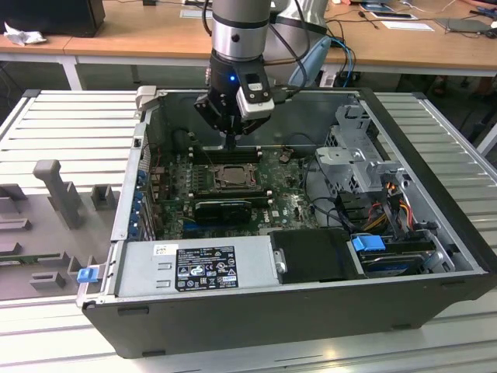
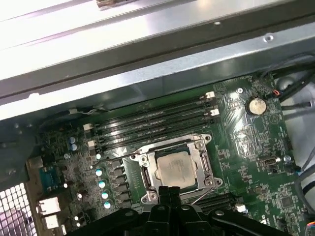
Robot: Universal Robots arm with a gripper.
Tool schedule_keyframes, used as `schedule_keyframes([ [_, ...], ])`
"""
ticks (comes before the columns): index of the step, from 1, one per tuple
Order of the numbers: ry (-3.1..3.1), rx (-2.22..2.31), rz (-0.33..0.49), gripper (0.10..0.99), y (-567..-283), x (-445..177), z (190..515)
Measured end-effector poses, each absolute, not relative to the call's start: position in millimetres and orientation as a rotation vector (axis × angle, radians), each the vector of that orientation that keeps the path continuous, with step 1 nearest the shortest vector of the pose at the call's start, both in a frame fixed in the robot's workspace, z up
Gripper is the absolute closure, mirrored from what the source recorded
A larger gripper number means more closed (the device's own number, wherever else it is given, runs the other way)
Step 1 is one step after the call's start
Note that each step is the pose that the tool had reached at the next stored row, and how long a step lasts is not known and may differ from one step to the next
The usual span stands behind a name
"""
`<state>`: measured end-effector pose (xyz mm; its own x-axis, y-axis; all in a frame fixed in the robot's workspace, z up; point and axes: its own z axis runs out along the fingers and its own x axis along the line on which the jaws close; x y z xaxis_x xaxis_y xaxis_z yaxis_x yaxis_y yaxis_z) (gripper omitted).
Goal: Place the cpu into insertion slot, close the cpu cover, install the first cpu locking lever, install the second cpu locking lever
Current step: 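Install the first cpu locking lever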
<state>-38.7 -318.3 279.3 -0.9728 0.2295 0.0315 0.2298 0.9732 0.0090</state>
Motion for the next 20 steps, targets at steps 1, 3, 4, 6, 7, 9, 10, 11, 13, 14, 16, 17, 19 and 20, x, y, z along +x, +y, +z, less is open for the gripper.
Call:
schedule_keyframes([
  [1,-3.094,-0.322,-0.019,0.98,-318,-39,279],
  [3,-3.1,-0.26,-0.018,0.98,-318,-39,279],
  [4,-3.102,-0.23,-0.018,0.98,-318,-39,279],
  [6,-3.109,-0.109,-0.016,0.98,-318,-39,279],
  [7,-3.11,-0.061,-0.015,0.98,-318,-39,279],
  [9,-3.11,-0.005,-0.014,0.98,-318,-39,279],
  [10,-3.11,0.023,-0.014,0.98,-318,-39,279],
  [11,-3.11,0.046,-0.013,0.98,-318,-39,279],
  [13,-3.112,0.089,-0.012,0.98,-318,-39,278],
  [14,-3.114,0.091,-0.012,0.98,-318,-39,278],
  [16,-3.12,0.091,-0.012,0.98,-318,-41,278],
  [17,-3.126,0.092,-0.012,0.98,-318,-43,278],
  [19,-3.138,0.092,-0.011,0.98,-318,-48,277],
  [20,-3.141,0.092,-0.011,0.98,-318,-50,277],
])
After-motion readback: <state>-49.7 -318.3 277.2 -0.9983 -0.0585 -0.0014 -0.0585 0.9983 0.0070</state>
